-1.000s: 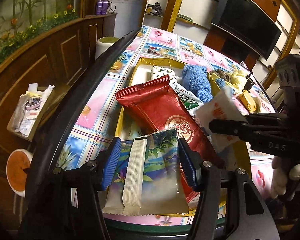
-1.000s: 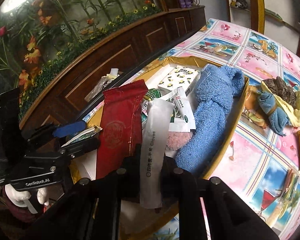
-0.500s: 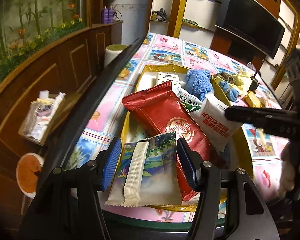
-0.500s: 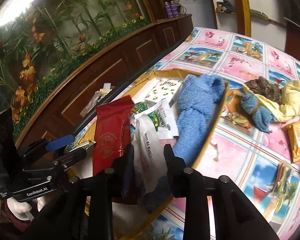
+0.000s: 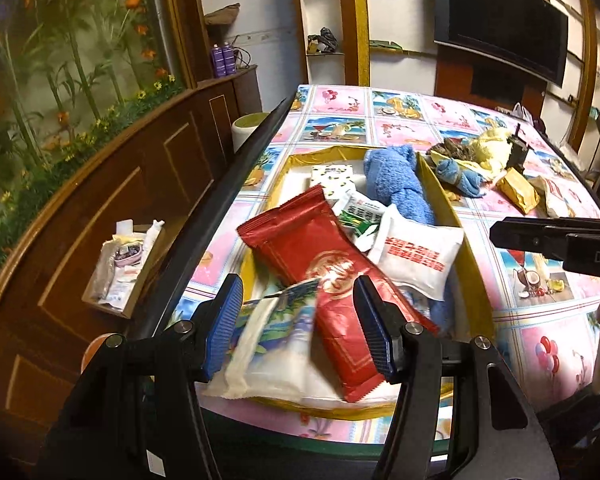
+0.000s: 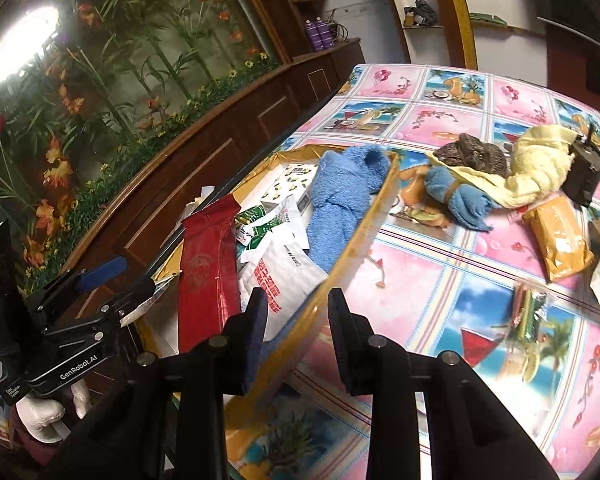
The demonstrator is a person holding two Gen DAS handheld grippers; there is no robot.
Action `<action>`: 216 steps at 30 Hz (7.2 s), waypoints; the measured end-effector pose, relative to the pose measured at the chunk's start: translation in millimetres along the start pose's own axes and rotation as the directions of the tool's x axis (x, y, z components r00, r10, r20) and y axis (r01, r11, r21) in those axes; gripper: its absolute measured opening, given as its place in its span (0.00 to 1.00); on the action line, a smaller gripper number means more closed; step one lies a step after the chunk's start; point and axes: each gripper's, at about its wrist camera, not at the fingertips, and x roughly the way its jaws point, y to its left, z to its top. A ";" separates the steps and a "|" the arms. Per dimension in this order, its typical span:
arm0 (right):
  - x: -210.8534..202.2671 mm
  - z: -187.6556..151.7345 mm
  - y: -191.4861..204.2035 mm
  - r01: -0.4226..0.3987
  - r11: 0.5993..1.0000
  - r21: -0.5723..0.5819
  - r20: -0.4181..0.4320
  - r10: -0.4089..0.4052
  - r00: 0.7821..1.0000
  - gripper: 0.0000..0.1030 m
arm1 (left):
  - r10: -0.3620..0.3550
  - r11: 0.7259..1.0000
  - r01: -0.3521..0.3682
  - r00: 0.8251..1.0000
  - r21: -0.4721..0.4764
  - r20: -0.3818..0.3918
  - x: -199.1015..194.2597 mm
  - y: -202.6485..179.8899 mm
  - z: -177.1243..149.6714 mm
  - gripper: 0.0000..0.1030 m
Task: Organize soft objects
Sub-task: 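Release the leaf-print packet from the left gripper while the right gripper releases the gloves bag in the box, then grasp the red-label wet wipes pack with the right gripper, then grasp the yellow packet with the left gripper while the right gripper holds the wet wipes, then carry the yellow packet to the box with the left gripper while the right gripper carries the wet wipes there, then release the yellow packet into the box with the left gripper while the right gripper releases the wet wipes, then reach for and grasp the clear bag of colored pens with the left gripper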
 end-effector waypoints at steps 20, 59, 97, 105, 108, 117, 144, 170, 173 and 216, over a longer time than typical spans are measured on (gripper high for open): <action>-70.2 -36.4 -103.2 0.061 0.980 0.188 0.100 -0.081 0.992 0.30 | -0.078 0.976 0.081 0.997 0.204 -0.025 -7.8 -105.7 18.5 0.56; -46.5 7.7 -260.6 0.267 0.863 0.429 0.040 -0.313 0.949 0.47 | -0.583 0.804 0.594 0.783 -0.016 -0.218 80.8 -217.1 112.2 0.60; -67.8 -10.9 -267.8 0.228 0.833 0.504 0.052 -0.293 0.955 0.46 | -0.581 0.809 0.583 0.774 -0.076 -0.251 124.3 -273.1 113.5 0.47; -76.6 -10.9 -267.4 0.203 0.836 0.510 0.115 -0.300 0.947 0.46 | -0.643 0.765 0.623 0.754 -0.164 -0.136 71.6 -210.4 103.1 0.47; -73.5 -12.4 -268.5 0.215 0.830 0.514 0.110 -0.312 0.944 0.46 | -0.644 0.760 0.618 0.757 -0.200 -0.108 62.6 -183.6 95.4 0.47; -76.4 -12.0 -245.0 0.266 0.841 0.470 0.171 -0.383 0.908 0.46 | -0.593 0.763 0.563 0.805 -0.318 0.004 40.8 -80.7 65.0 0.48; 6.4 25.0 -17.1 0.000 0.996 0.085 0.062 -0.006 0.998 0.46 | -0.414 0.843 0.378 0.910 -0.383 -0.012 71.8 47.0 61.2 0.48; 65.2 64.4 -0.4 -0.031 0.995 0.093 0.060 0.025 0.998 0.58 | -0.448 0.785 0.420 0.892 -0.455 0.052 76.9 70.7 90.5 0.59; 49.5 61.5 -5.4 -0.036 0.993 0.109 0.099 0.025 0.995 0.58 | -0.439 0.805 0.430 0.895 -0.410 0.078 58.0 58.6 88.8 0.59; -90.4 -45.9 -223.9 0.047 0.844 0.534 0.224 -0.196 0.955 0.59 | -0.485 0.871 0.488 0.842 -0.050 -0.234 64.4 -184.2 33.4 0.59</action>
